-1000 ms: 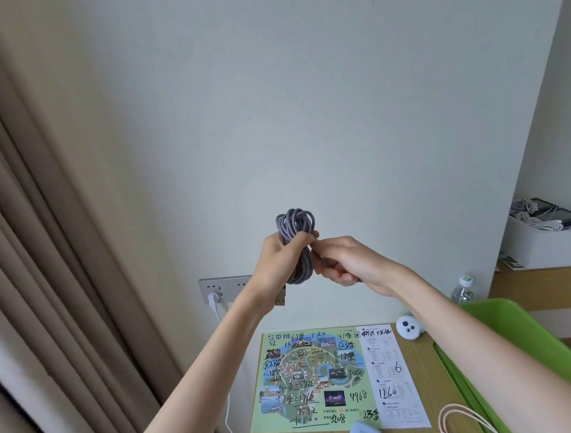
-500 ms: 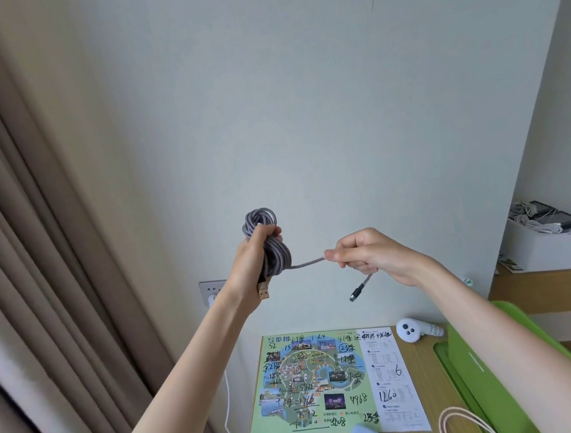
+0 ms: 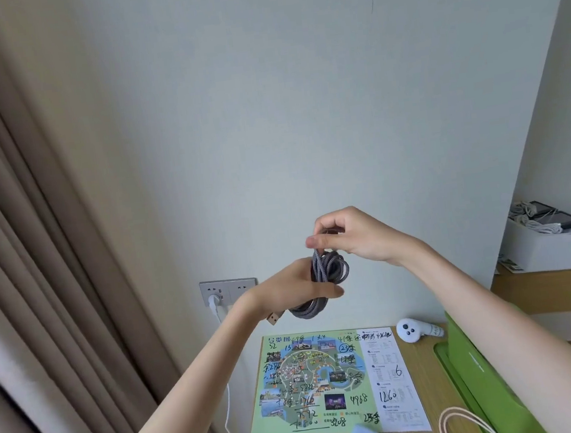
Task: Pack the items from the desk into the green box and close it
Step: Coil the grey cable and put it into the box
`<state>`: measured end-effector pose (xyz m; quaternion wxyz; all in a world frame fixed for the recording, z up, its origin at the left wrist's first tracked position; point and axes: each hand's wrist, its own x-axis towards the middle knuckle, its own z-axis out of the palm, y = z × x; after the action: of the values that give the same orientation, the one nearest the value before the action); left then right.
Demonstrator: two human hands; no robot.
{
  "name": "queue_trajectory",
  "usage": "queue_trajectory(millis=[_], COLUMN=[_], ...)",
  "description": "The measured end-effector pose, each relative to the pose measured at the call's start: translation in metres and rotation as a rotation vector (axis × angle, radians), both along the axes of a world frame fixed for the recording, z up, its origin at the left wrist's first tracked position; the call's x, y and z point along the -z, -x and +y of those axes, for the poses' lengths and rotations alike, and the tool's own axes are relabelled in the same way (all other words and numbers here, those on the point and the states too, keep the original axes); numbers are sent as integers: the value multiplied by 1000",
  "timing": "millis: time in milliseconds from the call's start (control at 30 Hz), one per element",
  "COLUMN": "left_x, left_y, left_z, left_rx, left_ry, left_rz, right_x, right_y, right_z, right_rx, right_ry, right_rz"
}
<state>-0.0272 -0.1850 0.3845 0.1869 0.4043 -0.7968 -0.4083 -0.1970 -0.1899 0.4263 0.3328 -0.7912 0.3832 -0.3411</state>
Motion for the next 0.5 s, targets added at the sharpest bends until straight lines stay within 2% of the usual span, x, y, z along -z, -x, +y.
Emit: queue_trajectory(millis=[233,367,500], left_x=[-1,-4,-5], left_y=[-7,-13,-15], left_z=[1,-1,6], left_rx=[-99,-164,-50], left_ry=[-21,-15,80], left_rz=[21,68,22], right_x=[3,2,1], right_y=[-4,-6,-5], right_z=[2,-1,-4], right_rx=[-3,56,79], right_ry=[26,107,79], right_rz=[49,34,5])
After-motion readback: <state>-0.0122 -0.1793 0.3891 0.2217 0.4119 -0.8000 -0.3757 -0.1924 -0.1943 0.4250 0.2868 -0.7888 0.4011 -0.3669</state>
